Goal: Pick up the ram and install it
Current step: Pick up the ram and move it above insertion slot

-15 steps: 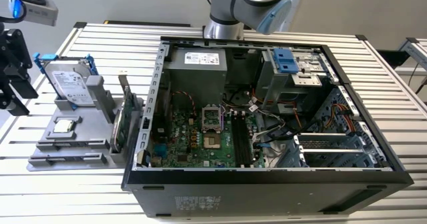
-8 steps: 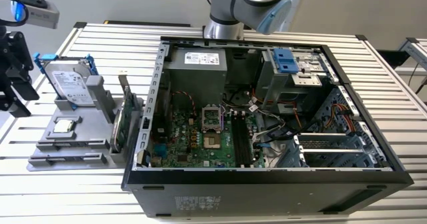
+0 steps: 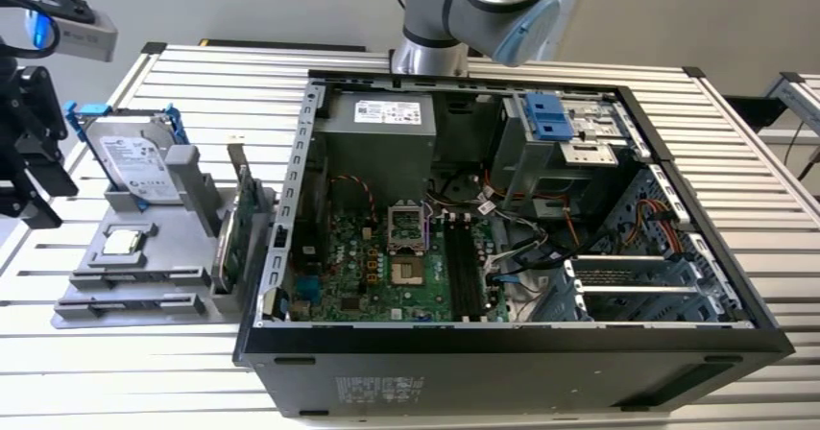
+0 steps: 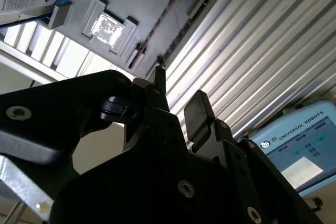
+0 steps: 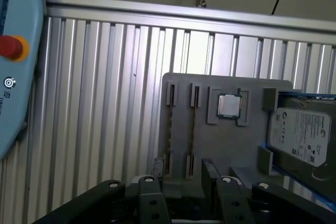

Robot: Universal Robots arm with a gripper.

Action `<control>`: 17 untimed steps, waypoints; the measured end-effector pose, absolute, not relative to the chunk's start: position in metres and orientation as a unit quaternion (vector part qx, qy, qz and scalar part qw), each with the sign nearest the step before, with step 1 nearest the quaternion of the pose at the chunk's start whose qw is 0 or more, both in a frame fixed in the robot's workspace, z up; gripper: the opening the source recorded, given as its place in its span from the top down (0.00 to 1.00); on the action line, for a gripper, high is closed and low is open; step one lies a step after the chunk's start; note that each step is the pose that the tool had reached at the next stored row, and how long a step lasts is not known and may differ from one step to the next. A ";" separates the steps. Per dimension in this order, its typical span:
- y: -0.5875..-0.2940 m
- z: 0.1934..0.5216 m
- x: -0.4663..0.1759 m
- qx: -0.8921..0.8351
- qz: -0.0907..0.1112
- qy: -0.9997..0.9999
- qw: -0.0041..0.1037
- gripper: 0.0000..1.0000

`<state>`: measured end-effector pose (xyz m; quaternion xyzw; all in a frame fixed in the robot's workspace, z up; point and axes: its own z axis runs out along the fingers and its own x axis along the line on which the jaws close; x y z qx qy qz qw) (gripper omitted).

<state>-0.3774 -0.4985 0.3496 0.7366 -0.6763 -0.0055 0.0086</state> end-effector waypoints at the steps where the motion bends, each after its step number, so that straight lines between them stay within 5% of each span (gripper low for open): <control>1: -0.498 0.349 -0.377 0.737 -0.005 -0.676 0.009 0.00; 17: -0.498 0.339 -0.377 0.737 -0.004 -0.676 0.011 0.00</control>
